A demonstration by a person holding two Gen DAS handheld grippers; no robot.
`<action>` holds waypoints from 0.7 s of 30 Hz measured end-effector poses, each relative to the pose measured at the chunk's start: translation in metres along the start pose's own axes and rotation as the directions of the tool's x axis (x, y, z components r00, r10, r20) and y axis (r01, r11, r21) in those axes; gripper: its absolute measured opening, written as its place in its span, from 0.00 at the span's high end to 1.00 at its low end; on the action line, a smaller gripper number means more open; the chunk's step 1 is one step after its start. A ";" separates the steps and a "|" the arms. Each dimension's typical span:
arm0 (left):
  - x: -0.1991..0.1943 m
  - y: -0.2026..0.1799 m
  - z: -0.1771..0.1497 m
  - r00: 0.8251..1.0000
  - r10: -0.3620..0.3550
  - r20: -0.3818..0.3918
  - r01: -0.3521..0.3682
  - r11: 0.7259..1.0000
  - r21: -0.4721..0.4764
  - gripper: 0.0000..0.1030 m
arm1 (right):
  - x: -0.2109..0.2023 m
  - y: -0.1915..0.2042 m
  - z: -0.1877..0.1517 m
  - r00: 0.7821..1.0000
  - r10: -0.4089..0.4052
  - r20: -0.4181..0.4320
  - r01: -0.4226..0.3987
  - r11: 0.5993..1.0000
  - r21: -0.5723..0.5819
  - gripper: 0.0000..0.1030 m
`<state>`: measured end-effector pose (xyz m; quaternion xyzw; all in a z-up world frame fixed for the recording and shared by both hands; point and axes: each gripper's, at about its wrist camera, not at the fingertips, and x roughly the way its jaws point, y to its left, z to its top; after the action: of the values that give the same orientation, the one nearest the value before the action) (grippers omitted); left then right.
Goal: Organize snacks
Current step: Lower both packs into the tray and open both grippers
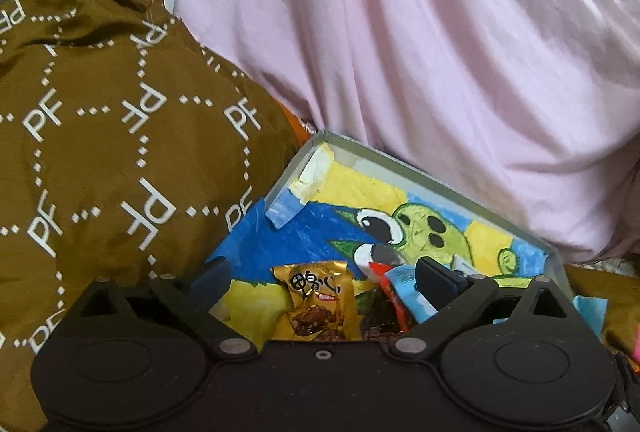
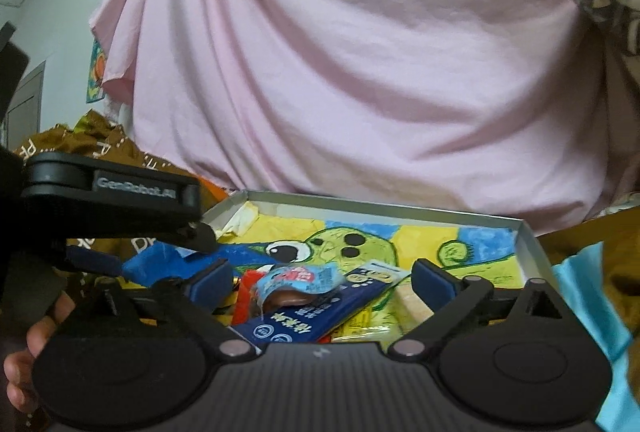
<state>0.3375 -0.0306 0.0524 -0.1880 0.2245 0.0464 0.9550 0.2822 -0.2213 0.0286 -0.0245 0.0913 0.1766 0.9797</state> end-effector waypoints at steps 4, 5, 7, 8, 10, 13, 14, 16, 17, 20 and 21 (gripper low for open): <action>-0.020 -0.002 0.002 1.000 -0.004 0.021 0.004 1.000 0.010 0.02 | -0.015 -0.007 0.010 1.000 -0.010 0.003 0.010 0.999 0.043 0.00; -0.025 -0.002 0.002 1.000 -0.005 0.027 0.004 1.000 0.013 0.01 | -0.019 -0.009 0.013 1.000 -0.014 0.003 0.014 0.998 0.055 0.00; -0.037 -0.001 0.003 0.999 -0.003 0.040 0.002 1.000 0.023 0.01 | -0.026 -0.012 0.019 1.000 -0.022 0.005 0.021 0.997 0.071 0.00; -0.043 0.000 0.004 0.999 -0.003 0.044 0.001 1.000 0.028 0.01 | -0.030 -0.013 0.022 1.000 -0.027 0.005 0.026 0.996 0.079 0.00; -0.053 0.002 0.005 0.999 0.000 0.049 -0.001 1.000 0.029 0.01 | -0.039 -0.015 0.028 0.999 -0.033 0.010 0.032 0.995 0.096 0.00; -0.070 0.005 0.009 0.998 0.004 0.061 -0.006 1.000 0.026 0.01 | -0.052 -0.018 0.037 0.999 -0.042 0.018 0.040 0.992 0.124 0.00; -0.075 0.006 0.010 0.998 0.005 0.066 -0.007 1.000 0.024 0.01 | -0.057 -0.019 0.039 0.999 -0.045 0.019 0.042 0.990 0.136 0.00; -0.085 0.005 0.011 0.997 0.008 0.074 -0.010 1.000 0.025 0.01 | -0.066 -0.021 0.043 0.999 -0.047 0.023 0.043 0.987 0.153 0.00; -0.090 0.005 0.011 0.997 0.008 0.079 -0.010 1.000 0.025 0.01 | -0.071 -0.022 0.044 0.999 -0.049 0.024 0.045 0.986 0.161 0.00; -0.107 0.006 0.010 0.996 0.004 0.091 -0.006 1.000 0.027 0.01 | -0.085 -0.026 0.048 0.998 -0.057 0.026 0.051 0.982 0.180 0.00; -0.112 0.006 0.008 0.996 0.003 0.092 -0.005 1.000 0.028 0.01 | -0.089 -0.028 0.049 0.998 -0.058 0.026 0.052 0.981 0.186 0.00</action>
<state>0.2399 -0.0225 0.1071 -0.1719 0.1812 0.0538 0.9668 0.2178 -0.2741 0.0938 0.0668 0.0912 0.1404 0.9836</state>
